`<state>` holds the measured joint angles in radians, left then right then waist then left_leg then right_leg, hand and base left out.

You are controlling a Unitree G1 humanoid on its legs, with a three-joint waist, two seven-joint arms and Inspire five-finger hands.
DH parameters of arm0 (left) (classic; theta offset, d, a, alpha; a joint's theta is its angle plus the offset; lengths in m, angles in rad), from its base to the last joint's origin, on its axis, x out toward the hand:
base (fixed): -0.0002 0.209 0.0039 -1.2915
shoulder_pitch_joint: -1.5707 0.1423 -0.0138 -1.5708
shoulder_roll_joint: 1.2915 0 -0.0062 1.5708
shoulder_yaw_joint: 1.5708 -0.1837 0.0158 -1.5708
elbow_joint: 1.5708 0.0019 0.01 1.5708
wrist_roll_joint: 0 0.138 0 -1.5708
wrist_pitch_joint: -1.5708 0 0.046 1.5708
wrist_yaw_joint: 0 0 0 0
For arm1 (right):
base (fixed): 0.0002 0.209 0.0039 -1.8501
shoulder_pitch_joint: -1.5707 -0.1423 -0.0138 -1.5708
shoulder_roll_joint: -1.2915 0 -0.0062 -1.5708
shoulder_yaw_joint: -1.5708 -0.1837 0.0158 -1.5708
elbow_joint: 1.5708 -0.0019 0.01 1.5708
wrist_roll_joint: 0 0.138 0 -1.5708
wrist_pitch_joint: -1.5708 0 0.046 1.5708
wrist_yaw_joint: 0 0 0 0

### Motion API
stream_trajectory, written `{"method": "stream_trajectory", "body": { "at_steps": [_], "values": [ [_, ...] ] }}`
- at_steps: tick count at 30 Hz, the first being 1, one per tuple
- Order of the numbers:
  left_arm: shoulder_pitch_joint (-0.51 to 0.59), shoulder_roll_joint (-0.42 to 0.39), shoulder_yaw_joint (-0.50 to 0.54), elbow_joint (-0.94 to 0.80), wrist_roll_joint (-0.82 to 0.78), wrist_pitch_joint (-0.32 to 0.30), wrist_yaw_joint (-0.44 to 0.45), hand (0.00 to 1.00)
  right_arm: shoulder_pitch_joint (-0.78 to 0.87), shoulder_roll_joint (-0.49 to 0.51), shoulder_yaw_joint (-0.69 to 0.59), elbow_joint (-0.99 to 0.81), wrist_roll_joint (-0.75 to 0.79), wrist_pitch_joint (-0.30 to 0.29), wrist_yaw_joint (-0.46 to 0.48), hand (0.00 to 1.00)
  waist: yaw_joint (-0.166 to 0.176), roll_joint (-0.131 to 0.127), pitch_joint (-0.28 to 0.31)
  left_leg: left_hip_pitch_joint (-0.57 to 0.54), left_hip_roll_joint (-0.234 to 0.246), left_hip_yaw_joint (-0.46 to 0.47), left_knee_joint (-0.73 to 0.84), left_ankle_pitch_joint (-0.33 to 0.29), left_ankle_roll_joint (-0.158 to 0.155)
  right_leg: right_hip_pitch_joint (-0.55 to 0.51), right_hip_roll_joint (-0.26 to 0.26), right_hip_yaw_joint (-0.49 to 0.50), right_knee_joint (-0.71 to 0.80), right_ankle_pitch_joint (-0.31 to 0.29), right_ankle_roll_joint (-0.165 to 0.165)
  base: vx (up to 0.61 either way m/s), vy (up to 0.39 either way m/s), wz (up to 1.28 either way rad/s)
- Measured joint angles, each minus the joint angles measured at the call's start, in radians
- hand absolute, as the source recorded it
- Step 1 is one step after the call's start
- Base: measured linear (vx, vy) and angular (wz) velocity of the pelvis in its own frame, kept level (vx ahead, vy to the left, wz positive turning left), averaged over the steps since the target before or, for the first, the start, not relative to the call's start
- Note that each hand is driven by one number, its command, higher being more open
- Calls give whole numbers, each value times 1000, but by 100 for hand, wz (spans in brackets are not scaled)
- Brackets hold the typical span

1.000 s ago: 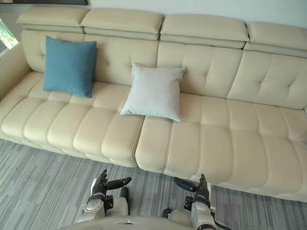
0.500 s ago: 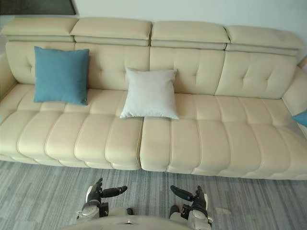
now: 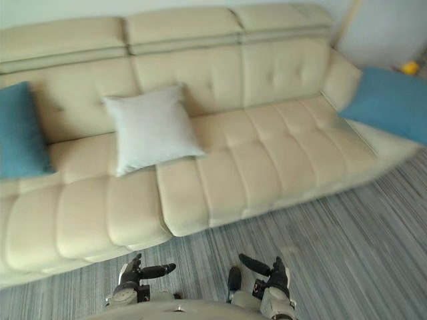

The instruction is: Pick up cushions and gather them together orderly.

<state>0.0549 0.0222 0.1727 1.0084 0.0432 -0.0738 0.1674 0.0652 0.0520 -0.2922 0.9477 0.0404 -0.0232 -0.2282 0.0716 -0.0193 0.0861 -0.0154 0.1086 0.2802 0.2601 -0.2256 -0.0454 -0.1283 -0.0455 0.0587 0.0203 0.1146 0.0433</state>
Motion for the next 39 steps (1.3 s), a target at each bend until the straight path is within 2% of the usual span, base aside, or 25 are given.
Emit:
{"method": "stream_trajectory", "body": {
  "at_steps": [1,2,3,5,7,10,13,14,15,16,17,18,19,22,24,25,28,29,30,31,33,34,36,38,39],
  "values": [
    [-1,1,1,0,0,0,1,100,-11,0,0,10,0,0,0,100,0,-1,2,1,8,28,-8,0,0,-9,8,-25,-20,25,-29,-72,-78,-130],
    [-3,3,3,0,0,1,2,100,-27,0,0,14,0,1,0,100,1,13,11,0,37,96,-20,3,2,-16,9,-151,-30,-1,-115,-40,-87,-158],
    [-3,-5,-2,-1,0,7,2,100,-52,-15,-1,33,0,1,0,100,-3,35,25,23,62,162,-31,8,-5,-56,-28,-349,60,-53,-145,2,-43,-157],
    [2,10,-28,-1,0,10,1,100,-53,-23,3,50,-1,2,-3,100,-9,41,30,56,72,231,-29,19,-21,-59,-72,-581,143,-69,-153,86,-68,-141],
    [1,22,-45,0,1,10,1,100,-53,-37,11,61,-1,0,-3,100,-21,36,29,73,66,227,-34,20,-23,-48,-58,-621,124,-82,-121,131,-151,-102],
    [-26,27,-72,-2,9,8,2,100,-65,-85,13,96,-2,1,-7,100,-34,62,47,107,92,231,-36,30,-42,-44,-1,-564,103,-89,-117,115,-175,-96],
    [-13,31,-80,-1,10,9,0,100,-50,-90,29,99,-2,1,-10,100,-34,57,64,80,186,213,214,29,-41,-6,55,-481,101,-139,-129,107,-194,-86],
    [-5,27,-87,-2,11,8,-2,100,-40,-92,28,97,0,3,-11,100,-35,64,69,37,236,179,355,45,-12,14,79,-472,99,-151,-142,196,-291,-65],
    [-4,18,-86,-10,5,8,-7,100,-38,-100,27,98,-1,4,-18,100,-34,67,74,-35,272,110,509,65,52,32,103,-447,98,-163,-151,142,-198,-67],
    [-5,19,-88,-27,9,3,-13,100,-42,-104,30,98,-2,4,-24,100,-30,71,85,-81,261,37,596,35,58,47,118,-421,98,-170,-159,234,-226,-92],
    [-5,20,-87,-56,8,-8,-15,100,-52,-116,30,105,-2,4,-26,100,-24,65,104,-145,176,-83,663,-27,21,77,125,-370,93,-178,-172,193,-112,-101],
    [-4,20,-87,-73,7,-8,-14,100,-56,-119,29,108,-2,3,-30,100,-18,60,110,-192,111,-139,671,-60,20,100,128,-339,88,-185,-178,230,-125,-86],
    [-4,20,-87,-79,6,-8,-14,100,-54,-119,29,108,-2,3,-32,100,-17,59,112,-206,89,-156,669,-67,20,108,129,-331,84,-187,-178,183,-60,-69],
    [-3,8,-87,-119,-6,-13,-13,100,-50,-114,29,113,-1,5,-45,100,8,58,121,-318,-67,-254,427,-69,16,168,137,-242,46,-202,-168,207,-10,-71],
    [-3,-2,-81,-132,-15,-13,-13,100,-50,-102,30,105,-1,5,-45,100,30,65,120,-354,-109,-315,243,-28,0,187,149,-191,26,-210,-161,309,41,-90],
    [-2,-7,-70,-138,-16,-14,-12,100,-51,-93,32,103,-1,5,-44,100,44,68,119,-356,-119,-347,116,27,-1,203,161,-151,22,-228,-151,410,57,-90],
    [12,-3,-60,-137,-38,-12,-11,100,-47,-80,32,99,-2,12,-44,100,65,64,93,-339,-118,-362,82,144,34,223,168,-62,67,-298,-131,466,58,-102],
    [15,-2,-41,-137,-43,-12,-11,100,-36,-73,36,76,-4,12,-43,100,77,61,82,-322,-106,-331,97,206,46,207,160,-22,146,-355,-102,334,38,-79],
    [14,0,-37,-138,-45,-11,-11,100,-36,-69,37,71,-4,12,-43,100,78,56,84,-319,-105,-318,107,193,43,202,154,-17,167,-370,-91,497,57,-112],
    [13,15,-35,-131,-48,-9,-10,100,-25,-50,38,40,-22,9,-42,100,80,26,78,-275,-106,-258,146,120,69,154,121,-26,357,-435,2,584,75,-93],
    [14,28,-42,-121,-50,-5,-10,100,-22,-42,38,40,-23,10,-37,100,80,17,78,-184,-101,-236,154,51,87,94,75,-134,623,-414,107,526,73,-76],
    [15,36,-52,-112,-50,-2,-9,100,-21,-41,38,46,-26,10,-34,100,73,17,79,-131,-95,-234,155,21,91,59,23,-234,758,-426,95,462,49,-30],
    [15,51,-71,-92,-50,-2,-6,100,-29,-42,39,50,-40,13,-28,100,68,21,83,-40,-64,-235,134,-10,91,30,-57,-383,838,-467,13,506,13,-22],
    [16,63,-71,-77,-50,1,-5,100,-39,-42,49,51,-41,11,-20,100,66,37,90,24,-16,-234,103,-12,89,1,-80,-457,767,-483,-14,425,-72,-19],
    [22,75,-70,-70,-49,2,-1,100,-52,-42,59,59,-41,11,-19,100,64,35,91,60,19,-230,84,-15,84,-34,-84,-479,653,-475,-6,492,-164,-17]
  ]
}}
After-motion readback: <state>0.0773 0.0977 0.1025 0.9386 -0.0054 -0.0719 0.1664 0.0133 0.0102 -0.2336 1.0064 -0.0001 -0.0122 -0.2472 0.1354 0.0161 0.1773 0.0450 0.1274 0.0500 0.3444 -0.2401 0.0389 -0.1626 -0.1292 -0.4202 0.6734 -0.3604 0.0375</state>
